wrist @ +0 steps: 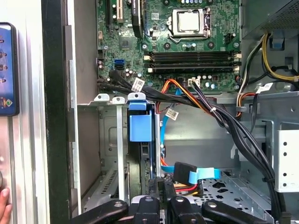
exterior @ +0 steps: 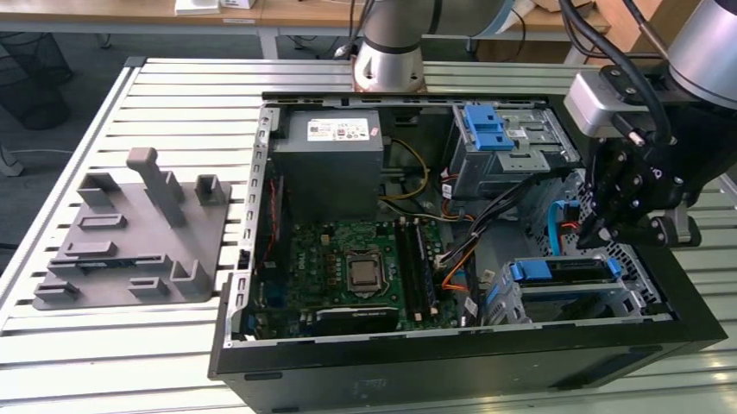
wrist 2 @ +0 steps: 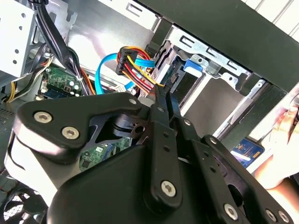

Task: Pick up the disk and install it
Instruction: 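Insert the first disk wire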

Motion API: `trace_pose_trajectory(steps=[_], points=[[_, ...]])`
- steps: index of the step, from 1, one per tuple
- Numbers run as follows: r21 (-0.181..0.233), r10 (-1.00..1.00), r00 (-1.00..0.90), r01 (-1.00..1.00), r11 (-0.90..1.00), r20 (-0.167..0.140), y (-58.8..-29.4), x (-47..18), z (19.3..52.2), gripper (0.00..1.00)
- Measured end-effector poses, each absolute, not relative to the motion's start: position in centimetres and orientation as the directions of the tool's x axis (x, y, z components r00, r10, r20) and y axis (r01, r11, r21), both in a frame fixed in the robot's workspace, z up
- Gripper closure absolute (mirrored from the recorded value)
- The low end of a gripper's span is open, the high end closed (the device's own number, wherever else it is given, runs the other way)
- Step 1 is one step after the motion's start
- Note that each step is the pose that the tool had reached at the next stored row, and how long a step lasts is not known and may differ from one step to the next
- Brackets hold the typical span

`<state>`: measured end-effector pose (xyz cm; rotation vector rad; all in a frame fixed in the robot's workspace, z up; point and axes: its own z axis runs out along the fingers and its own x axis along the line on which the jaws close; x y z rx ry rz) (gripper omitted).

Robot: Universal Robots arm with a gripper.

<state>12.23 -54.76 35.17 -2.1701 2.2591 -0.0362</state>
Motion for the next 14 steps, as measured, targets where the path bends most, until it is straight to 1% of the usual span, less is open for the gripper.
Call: trace_pose_trajectory(steps=[8, 14], points=[[-0.022, -0.999, -0.046, -0.999, 0.046, 0.009, -55.12, 12.27, 34.90, 0.84], [-0.012, -0.999, -0.053, -0.999, 0.053, 0.010, -55.13, 12.63, 34.57, 0.84]])
